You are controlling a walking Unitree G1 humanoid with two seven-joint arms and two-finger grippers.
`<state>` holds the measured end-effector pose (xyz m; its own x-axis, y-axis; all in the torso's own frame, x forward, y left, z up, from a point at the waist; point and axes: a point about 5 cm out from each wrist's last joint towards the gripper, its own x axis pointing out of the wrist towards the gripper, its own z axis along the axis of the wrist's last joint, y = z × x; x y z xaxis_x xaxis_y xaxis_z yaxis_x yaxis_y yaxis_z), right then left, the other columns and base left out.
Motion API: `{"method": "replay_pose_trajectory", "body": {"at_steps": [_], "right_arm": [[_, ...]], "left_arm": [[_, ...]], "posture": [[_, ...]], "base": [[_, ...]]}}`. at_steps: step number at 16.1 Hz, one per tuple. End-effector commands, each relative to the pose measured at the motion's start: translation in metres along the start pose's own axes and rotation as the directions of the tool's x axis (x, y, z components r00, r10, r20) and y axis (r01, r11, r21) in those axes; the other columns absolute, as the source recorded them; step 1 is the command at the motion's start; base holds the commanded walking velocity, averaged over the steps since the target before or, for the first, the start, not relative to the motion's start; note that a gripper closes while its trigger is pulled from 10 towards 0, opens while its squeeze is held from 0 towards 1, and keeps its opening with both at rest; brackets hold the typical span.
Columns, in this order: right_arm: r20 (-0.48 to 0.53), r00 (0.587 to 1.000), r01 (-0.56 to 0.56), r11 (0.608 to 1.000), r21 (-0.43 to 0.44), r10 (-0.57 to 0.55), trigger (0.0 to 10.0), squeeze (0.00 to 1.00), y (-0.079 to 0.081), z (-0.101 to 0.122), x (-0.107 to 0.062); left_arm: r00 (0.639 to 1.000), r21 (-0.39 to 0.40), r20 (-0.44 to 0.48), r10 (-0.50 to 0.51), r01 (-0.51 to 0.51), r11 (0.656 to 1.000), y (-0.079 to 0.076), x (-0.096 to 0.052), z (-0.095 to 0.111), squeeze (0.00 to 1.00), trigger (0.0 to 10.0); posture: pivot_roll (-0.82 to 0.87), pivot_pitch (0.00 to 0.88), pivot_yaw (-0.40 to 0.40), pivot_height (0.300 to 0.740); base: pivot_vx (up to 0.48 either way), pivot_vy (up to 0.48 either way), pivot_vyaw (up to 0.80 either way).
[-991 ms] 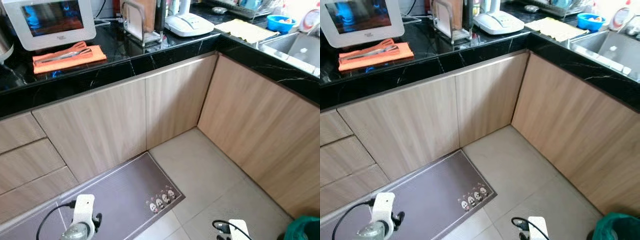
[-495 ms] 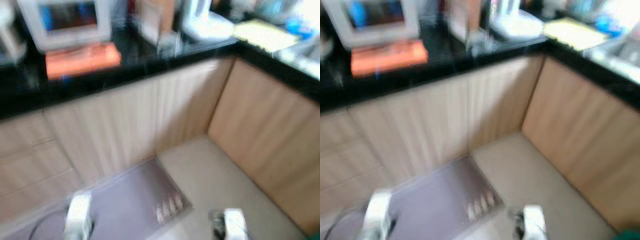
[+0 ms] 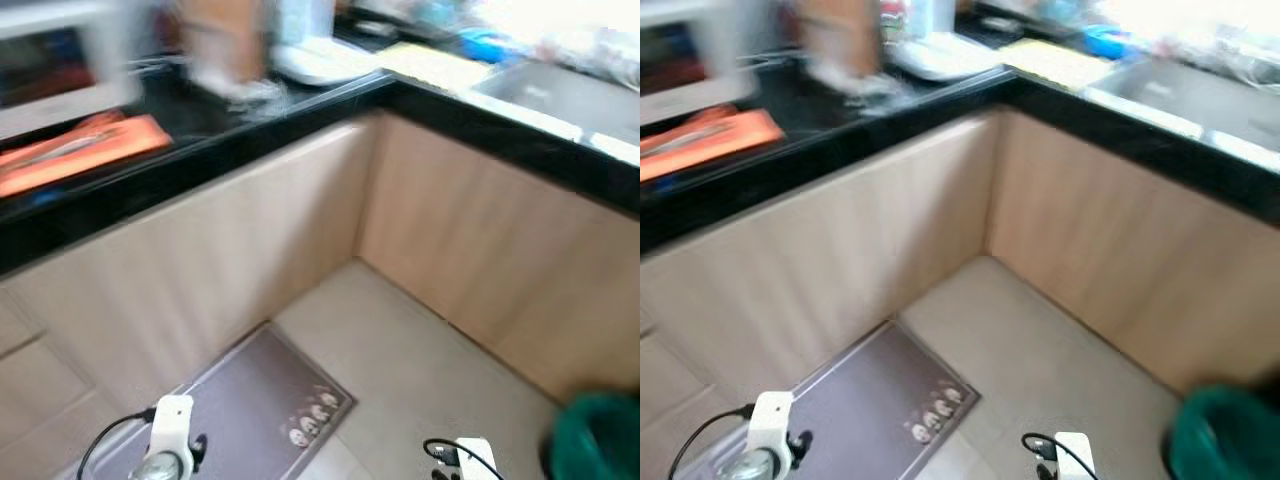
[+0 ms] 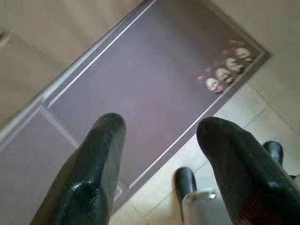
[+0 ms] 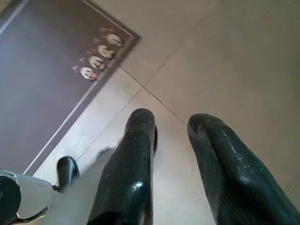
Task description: Kitchen organization
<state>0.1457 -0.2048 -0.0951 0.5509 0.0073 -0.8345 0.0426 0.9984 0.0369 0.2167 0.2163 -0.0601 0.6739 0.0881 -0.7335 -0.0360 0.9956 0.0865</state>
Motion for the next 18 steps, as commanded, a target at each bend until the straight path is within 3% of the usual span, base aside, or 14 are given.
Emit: {"method": "replay_pose_trajectory", "body": {"at_steps": [1,4,5,8,11,13,18], "right_arm": [[0.008,1.000,0.006,1.000,0.011,-0.006,10.0,0.00,-0.002,0.003,0.000],[0.010,1.000,0.005,1.000,0.008,-0.005,10.0,0.00,-0.002,0.004,0.001],[0.010,1.000,0.004,1.000,0.006,-0.004,10.0,0.00,-0.001,0.004,0.001],[0.012,1.000,0.007,1.000,0.002,-0.007,10.0,0.00,-0.002,0.005,0.001],[0.013,1.000,0.006,1.000,0.005,-0.007,10.0,0.00,-0.002,0.004,0.001],[0.014,1.000,0.019,1.000,0.000,-0.019,10.0,0.00,-0.004,0.004,0.000],[0.056,0.998,0.022,0.998,0.054,-0.025,10.0,0.00,-0.003,0.004,-0.001]], "left_arm": [[1.000,0.019,0.004,-0.005,0.005,1.000,0.000,0.000,0.001,0.00,10.0],[1.000,0.064,0.016,-0.018,0.017,0.998,-0.004,0.000,0.002,0.00,10.0],[1.000,0.019,0.006,-0.006,0.006,1.000,-0.003,0.000,0.000,0.00,10.0],[1.000,0.084,0.005,-0.014,0.013,0.996,-0.005,0.000,0.000,0.00,10.0],[1.000,0.036,-0.006,0.004,-0.003,0.999,-0.004,0.000,-0.003,0.00,10.0],[1.000,0.064,-0.014,0.008,-0.007,0.998,-0.004,-0.001,-0.005,0.00,10.0],[1.000,0.034,-0.016,-0.005,0.006,0.999,-0.004,-0.002,-0.009,0.00,10.0]], "posture": [[0.09,0.000,-0.008,0.740],[0.09,0.000,-0.009,0.740],[0.09,0.000,-0.009,0.740],[0.08,0.000,-0.012,0.740],[0.08,0.000,-0.006,0.740],[0.09,0.000,-0.014,0.724],[0.06,0.000,-0.001,0.720]], "base": [[0.000,0.000,-0.54],[0.000,-0.160,-0.54],[0.000,0.000,-0.53],[0.000,-0.160,-0.51],[0.000,-0.160,-0.49],[0.000,0.000,-0.48],[0.000,0.000,-0.10]]}}
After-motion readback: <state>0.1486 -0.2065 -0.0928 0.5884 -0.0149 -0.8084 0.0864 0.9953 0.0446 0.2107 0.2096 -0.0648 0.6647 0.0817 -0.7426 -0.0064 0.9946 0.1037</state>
